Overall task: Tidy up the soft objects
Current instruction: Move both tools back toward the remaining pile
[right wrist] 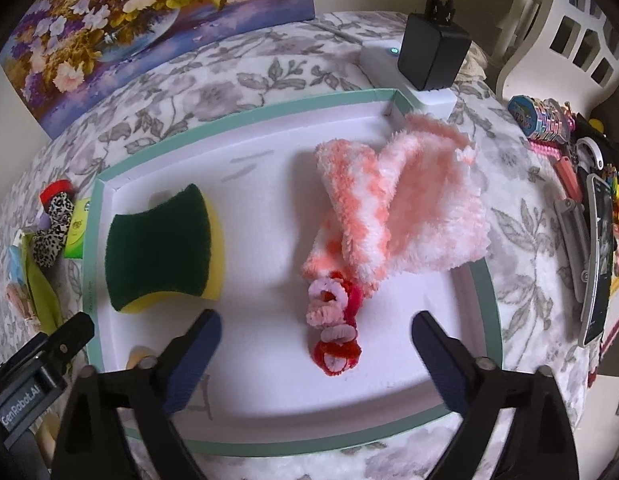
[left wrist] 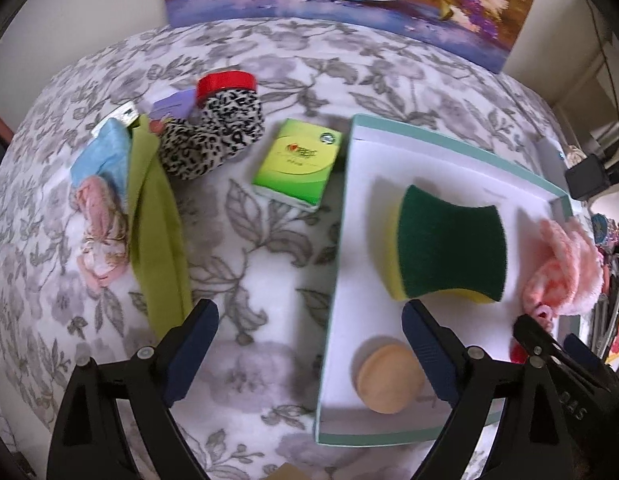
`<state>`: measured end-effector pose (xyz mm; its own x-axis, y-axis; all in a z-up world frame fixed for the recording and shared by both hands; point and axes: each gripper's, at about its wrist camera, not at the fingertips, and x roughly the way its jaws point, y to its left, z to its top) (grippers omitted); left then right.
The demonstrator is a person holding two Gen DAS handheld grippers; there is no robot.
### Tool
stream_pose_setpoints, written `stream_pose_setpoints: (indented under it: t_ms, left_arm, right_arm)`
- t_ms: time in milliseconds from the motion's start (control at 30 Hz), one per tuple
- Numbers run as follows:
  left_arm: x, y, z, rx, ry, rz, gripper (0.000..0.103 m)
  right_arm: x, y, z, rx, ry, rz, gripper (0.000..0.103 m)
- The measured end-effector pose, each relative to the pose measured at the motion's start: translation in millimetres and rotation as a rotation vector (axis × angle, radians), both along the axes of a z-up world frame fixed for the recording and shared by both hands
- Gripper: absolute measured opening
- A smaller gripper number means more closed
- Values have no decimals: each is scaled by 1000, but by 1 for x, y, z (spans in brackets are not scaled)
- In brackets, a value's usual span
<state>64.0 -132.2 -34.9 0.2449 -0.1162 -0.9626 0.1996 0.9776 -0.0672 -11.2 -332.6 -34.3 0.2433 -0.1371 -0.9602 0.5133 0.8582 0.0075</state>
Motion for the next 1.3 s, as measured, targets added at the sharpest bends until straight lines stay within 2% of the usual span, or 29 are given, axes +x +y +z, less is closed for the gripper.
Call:
stream_pose_setpoints:
  t_ms: [300, 500, 800, 1100, 1200, 1300]
  left_arm:
    - [6, 13, 2, -26, -21, 46, 94]
    - [14, 28, 10, 4, -68, 82, 94]
    - [30, 75, 23, -1, -111, 209, 94]
    - [44, 132, 37, 41, -188, 351, 94]
    - [48, 147, 40, 57, -205, 373, 103]
    - [51, 159, 41, 49, -206, 390, 103]
  right_arm:
    - [3, 6, 5, -24, -32, 32, 103]
    - [5, 15, 12, -8, -74, 47, 103]
    - [11, 38, 30, 17, -156, 67, 103]
    - [28, 84, 35, 49, -190, 172, 103]
    - [33, 97, 36, 54, -201, 197, 103]
    - [40, 109, 38, 54, -214, 225, 103]
